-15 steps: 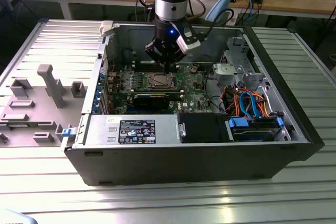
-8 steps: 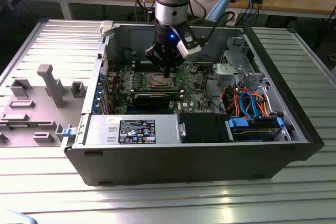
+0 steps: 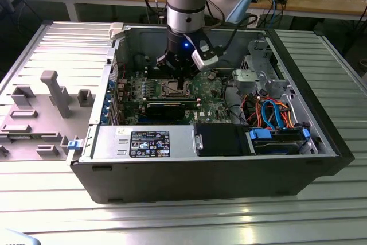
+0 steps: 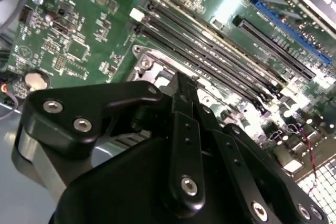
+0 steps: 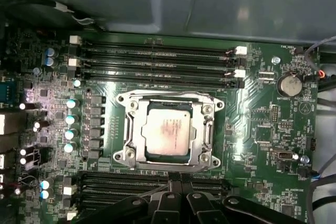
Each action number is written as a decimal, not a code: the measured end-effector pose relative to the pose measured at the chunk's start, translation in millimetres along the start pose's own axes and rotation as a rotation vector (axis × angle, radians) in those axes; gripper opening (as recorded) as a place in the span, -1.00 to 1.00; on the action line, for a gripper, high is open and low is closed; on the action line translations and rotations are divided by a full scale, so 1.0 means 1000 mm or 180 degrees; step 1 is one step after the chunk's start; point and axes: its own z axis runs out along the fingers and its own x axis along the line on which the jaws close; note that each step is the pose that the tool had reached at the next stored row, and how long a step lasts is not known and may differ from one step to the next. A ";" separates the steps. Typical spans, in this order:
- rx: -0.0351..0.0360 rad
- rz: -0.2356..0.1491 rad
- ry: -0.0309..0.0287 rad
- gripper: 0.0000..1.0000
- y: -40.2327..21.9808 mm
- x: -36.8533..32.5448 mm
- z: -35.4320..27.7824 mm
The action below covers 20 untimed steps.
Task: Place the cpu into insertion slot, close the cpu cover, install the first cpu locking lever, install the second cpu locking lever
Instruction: 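Install the second cpu locking lever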
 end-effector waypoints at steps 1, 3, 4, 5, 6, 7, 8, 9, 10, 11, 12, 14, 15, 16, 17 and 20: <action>-0.0010 0.0000 -0.0001 -0.79 -0.0011 0.0014 0.0002; -0.0049 0.0000 -0.0003 -0.79 -0.0059 0.0074 0.0009; -0.0060 0.0000 -0.0004 -0.79 -0.0078 0.0103 0.0014; -0.0081 0.0000 -0.0006 -0.79 -0.0124 0.0185 0.0028; -0.0093 0.0001 -0.0007 -0.79 -0.0129 0.0265 0.0043; -0.0112 0.0001 -0.0007 -0.79 -0.0133 0.0339 0.0055; -0.0137 0.0001 -0.0009 -0.79 -0.0149 0.0399 0.0082; -0.0147 0.0001 -0.0010 -0.79 -0.0181 0.0417 0.0096; -0.0153 0.0000 -0.0010 -0.79 -0.0234 0.0447 0.0100; -0.0156 0.0000 -0.0011 -0.79 -0.0262 0.0460 0.0101; -0.0164 0.0000 -0.0011 -0.79 -0.0275 0.0464 0.0102; -0.0215 0.0000 -0.0015 -0.79 -0.0284 0.0468 0.0105; -0.0262 0.0001 -0.0018 -0.79 -0.0284 0.0474 0.0105; -0.0284 0.0001 -0.0021 -0.79 -0.0289 0.0484 0.0105; -0.0290 0.0000 -0.0024 -0.79 -0.0302 0.0491 0.0105; -0.0289 -0.0001 -0.0061 -0.79 -0.0342 0.0550 0.0081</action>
